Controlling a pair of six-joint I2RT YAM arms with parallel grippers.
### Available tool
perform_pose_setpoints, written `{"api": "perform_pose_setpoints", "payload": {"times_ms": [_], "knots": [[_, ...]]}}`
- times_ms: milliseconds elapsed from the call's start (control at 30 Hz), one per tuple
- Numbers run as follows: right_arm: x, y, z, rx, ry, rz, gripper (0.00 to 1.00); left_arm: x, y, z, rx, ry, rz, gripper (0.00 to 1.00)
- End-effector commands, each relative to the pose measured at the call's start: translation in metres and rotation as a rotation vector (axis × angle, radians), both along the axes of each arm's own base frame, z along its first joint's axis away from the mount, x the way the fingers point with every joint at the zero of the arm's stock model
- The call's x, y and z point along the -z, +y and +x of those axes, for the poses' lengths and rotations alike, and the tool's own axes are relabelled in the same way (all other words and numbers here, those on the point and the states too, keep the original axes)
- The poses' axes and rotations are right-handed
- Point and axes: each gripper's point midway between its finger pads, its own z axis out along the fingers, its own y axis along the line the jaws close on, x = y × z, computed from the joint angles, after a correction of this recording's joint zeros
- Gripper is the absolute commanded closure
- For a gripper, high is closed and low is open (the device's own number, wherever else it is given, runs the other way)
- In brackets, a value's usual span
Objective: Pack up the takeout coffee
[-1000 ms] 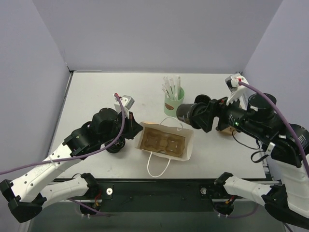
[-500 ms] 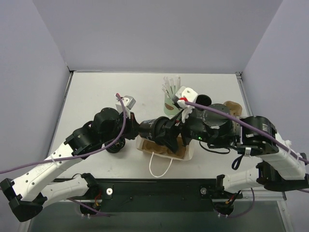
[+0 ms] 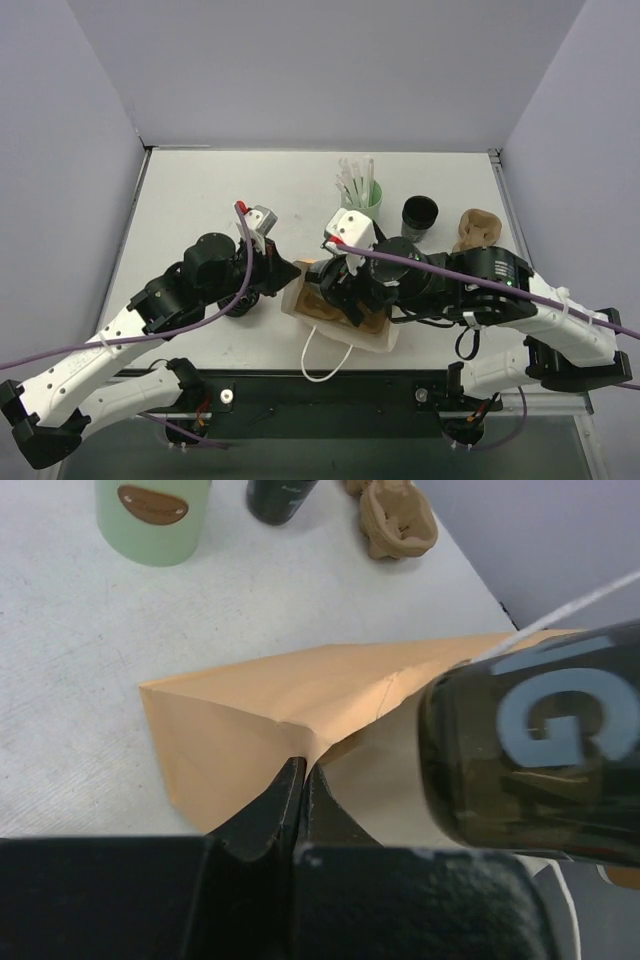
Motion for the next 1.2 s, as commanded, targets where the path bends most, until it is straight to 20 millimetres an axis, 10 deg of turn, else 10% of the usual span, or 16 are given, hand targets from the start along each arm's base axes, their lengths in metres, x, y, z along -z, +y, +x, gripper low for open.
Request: {"api": "perform_pose_setpoints", "payload": {"times_ms": [0, 433, 1167], "knots": [[0.036, -0.001, 0.008, -0.016, -0.064, -0.212, 0.52, -0.044, -0.010, -0.005, 0.066, -0.147, -0.157, 1.00], [0.116, 0.011, 0.024, 0.019, -0.137, -0.386, 0.53, -0.027, 0.002, -0.014, 0.039, -0.134, -0.200, 1.00], [0.177, 0.012, 0.030, 0.017, -0.139, -0.260, 0.55, -0.009, 0.006, -0.026, 0.084, -0.197, -0.270, 1.00]]}}
